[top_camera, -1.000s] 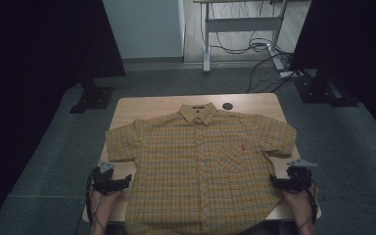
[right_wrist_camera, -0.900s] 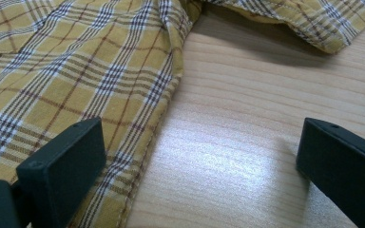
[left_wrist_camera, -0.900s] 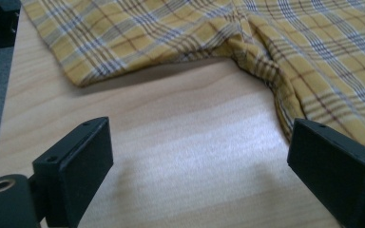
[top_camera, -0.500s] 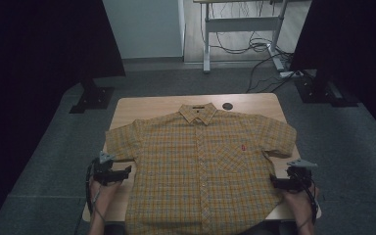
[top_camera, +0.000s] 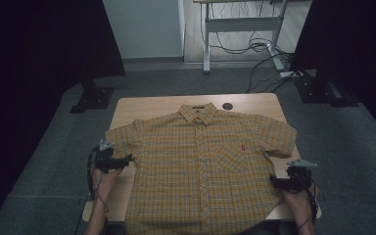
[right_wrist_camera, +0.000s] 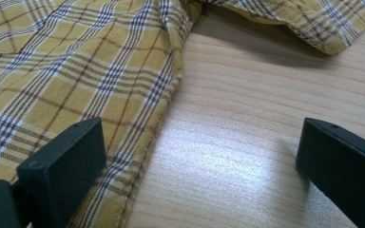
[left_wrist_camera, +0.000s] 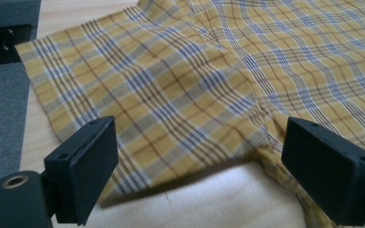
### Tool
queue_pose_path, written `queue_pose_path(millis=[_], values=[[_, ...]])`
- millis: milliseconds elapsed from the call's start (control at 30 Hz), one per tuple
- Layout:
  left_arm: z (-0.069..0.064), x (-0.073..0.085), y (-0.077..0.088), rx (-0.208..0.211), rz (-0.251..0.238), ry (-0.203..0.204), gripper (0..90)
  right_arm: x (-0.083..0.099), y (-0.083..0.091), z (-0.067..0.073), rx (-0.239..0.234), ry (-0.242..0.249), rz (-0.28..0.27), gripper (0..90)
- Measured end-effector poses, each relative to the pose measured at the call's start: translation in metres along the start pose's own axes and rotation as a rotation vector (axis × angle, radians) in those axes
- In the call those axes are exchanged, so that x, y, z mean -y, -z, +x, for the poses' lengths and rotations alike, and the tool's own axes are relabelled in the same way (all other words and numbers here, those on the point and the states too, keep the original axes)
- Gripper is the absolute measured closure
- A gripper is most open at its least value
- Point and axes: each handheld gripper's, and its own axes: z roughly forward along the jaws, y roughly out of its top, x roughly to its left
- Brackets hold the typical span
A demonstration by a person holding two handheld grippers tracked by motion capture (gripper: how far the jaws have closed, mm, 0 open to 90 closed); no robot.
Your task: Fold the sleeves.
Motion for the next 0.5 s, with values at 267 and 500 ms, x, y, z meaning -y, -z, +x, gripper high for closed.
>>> queue_pose_path(millis=[267, 500], values=[[0.007, -0.012, -0.013, -0.014, -0.007, 0.013, 14.4, 0.0, 0.0, 0.0, -0.001, 0.001, 0.0, 2.2], [0.013, -0.017, -0.023, -0.025, -0.01, 0.03, 15.7, 0.0, 0.0, 0.0, -0.002, 0.002, 0.0, 2.2]])
